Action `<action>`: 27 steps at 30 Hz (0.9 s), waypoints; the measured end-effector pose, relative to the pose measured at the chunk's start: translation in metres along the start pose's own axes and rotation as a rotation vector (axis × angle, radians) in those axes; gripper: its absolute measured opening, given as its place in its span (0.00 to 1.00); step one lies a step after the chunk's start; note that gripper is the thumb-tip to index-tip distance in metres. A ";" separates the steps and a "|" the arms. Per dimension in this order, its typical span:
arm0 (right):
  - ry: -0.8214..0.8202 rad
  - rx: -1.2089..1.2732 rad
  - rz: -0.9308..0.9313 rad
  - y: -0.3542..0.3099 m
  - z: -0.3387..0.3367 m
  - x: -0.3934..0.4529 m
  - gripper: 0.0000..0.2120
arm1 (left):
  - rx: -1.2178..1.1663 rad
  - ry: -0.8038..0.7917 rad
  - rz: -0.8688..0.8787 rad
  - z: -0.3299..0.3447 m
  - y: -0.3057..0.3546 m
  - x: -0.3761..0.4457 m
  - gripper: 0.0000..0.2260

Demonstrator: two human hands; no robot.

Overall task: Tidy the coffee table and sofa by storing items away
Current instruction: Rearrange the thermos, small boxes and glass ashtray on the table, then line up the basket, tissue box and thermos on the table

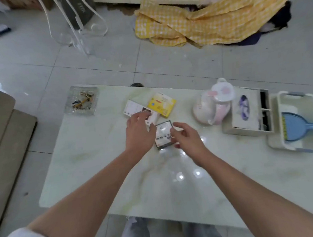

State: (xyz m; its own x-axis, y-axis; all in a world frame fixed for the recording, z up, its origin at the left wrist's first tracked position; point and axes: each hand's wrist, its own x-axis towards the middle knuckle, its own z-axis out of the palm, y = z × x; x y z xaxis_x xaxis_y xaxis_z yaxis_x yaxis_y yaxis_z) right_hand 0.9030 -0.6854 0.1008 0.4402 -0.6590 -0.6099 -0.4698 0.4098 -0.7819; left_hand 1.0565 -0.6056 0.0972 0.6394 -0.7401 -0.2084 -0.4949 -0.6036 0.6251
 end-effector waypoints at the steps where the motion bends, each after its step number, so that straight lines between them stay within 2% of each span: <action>1: 0.044 -0.032 -0.005 0.000 -0.027 -0.011 0.16 | 0.003 -0.031 0.022 0.006 0.022 -0.012 0.18; 8: 0.273 -0.103 0.001 0.021 -0.191 -0.121 0.16 | 0.042 -0.227 0.193 0.059 0.150 -0.101 0.18; 14: 0.382 -0.032 0.011 0.051 -0.267 -0.224 0.16 | 0.071 -0.368 0.244 0.080 0.229 -0.179 0.20; 17: 0.402 0.025 0.023 0.060 -0.307 -0.249 0.15 | 0.085 -0.398 0.274 0.096 0.279 -0.207 0.20; 23: 0.432 0.086 0.012 0.089 -0.432 -0.281 0.15 | 0.188 -0.452 0.416 0.178 0.413 -0.241 0.20; 27: 0.450 0.045 -0.029 0.115 -0.563 -0.304 0.15 | 0.234 -0.468 0.420 0.265 0.512 -0.272 0.18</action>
State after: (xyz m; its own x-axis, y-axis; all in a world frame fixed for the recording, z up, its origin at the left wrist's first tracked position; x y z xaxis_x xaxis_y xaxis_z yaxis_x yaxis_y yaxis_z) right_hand 0.2844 -0.7931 0.2683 0.0714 -0.8753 -0.4782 -0.4237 0.4074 -0.8090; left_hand 0.4728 -0.7920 0.2749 0.0687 -0.9449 -0.3202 -0.7943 -0.2460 0.5555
